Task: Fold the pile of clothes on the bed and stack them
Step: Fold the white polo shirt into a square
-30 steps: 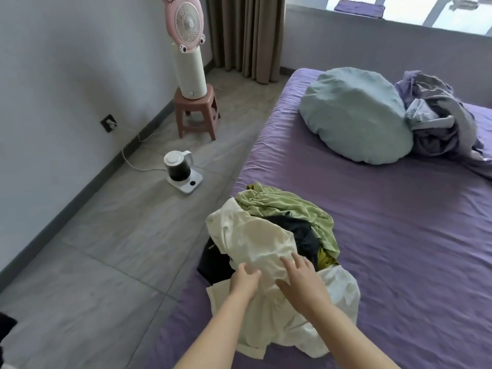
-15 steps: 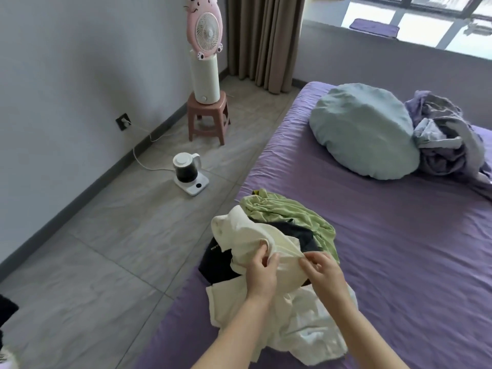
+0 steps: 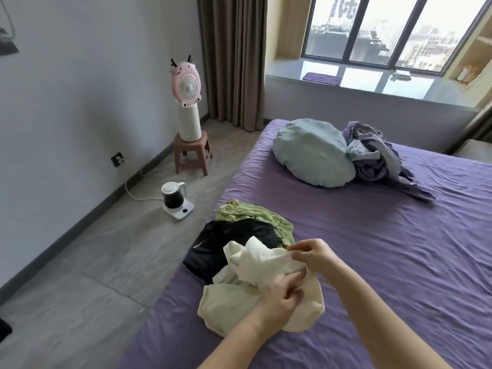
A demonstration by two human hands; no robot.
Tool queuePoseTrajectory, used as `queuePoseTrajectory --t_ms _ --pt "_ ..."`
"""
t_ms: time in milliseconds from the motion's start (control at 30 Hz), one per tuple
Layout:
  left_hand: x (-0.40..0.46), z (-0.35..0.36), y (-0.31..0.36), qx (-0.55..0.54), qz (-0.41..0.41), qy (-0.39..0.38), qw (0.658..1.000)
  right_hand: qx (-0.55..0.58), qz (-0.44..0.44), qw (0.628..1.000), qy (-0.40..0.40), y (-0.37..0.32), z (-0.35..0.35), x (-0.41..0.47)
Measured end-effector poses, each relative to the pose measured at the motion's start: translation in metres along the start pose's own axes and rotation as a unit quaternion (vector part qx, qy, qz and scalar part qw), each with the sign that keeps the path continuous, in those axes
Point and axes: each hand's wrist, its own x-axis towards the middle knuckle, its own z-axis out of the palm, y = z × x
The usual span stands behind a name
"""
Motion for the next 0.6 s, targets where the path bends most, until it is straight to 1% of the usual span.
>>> queuePoseTrajectory --t_ms 33,100,133,167,200,233,267,333,367,400,467,533,600 --pt "-0.009 0.002 0.008 0.009 -0.001 0.014 1.0 -0.007 -0.024 1.0 0.008 0.001 -0.009 -0.013" --pt "-0.02 0.002 0.027 0.031 -0.015 0.091 0.995 -0.002 -0.066 0.998 0.007 0.004 -0.027 -0.041" --pt "-0.021 -0.001 0.036 0.062 -0.011 0.143 0.988 0.003 -0.085 0.996 -0.002 0.006 -0.036 -0.054" --pt "-0.02 -0.003 0.046 0.112 0.008 0.178 0.978 0.007 -0.103 0.995 -0.009 0.009 -0.047 -0.069" --pt "-0.019 -0.003 0.057 0.174 0.037 0.18 0.967 0.011 -0.12 0.993 -0.014 0.012 -0.058 -0.085" --pt "-0.016 -0.002 0.069 0.233 0.057 0.151 0.959 0.018 -0.136 0.99 -0.017 0.016 -0.07 -0.1" --pt "-0.012 0.002 0.079 0.283 0.057 0.101 0.952 0.028 -0.15 0.988 -0.016 0.02 -0.082 -0.115" --pt "-0.004 0.017 0.094 0.359 0.002 -0.007 0.933 0.044 -0.173 0.984 0.0 0.03 -0.107 -0.141" --pt "-0.002 0.027 0.1 0.375 -0.025 -0.044 0.926 0.053 -0.185 0.981 0.013 0.036 -0.119 -0.153" --pt "-0.002 0.039 0.105 0.368 -0.04 -0.067 0.927 0.059 -0.196 0.979 0.028 0.043 -0.13 -0.163" --pt "-0.006 0.066 0.111 0.295 -0.041 -0.075 0.952 0.061 -0.211 0.974 0.058 0.058 -0.152 -0.183" --pt "-0.015 0.092 0.118 0.178 -0.043 -0.037 0.982 0.072 -0.21 0.971 0.084 0.074 -0.171 -0.202" --pt "-0.024 0.113 0.13 0.073 -0.041 -0.009 0.996 0.084 -0.206 0.97 0.1 0.089 -0.188 -0.219"
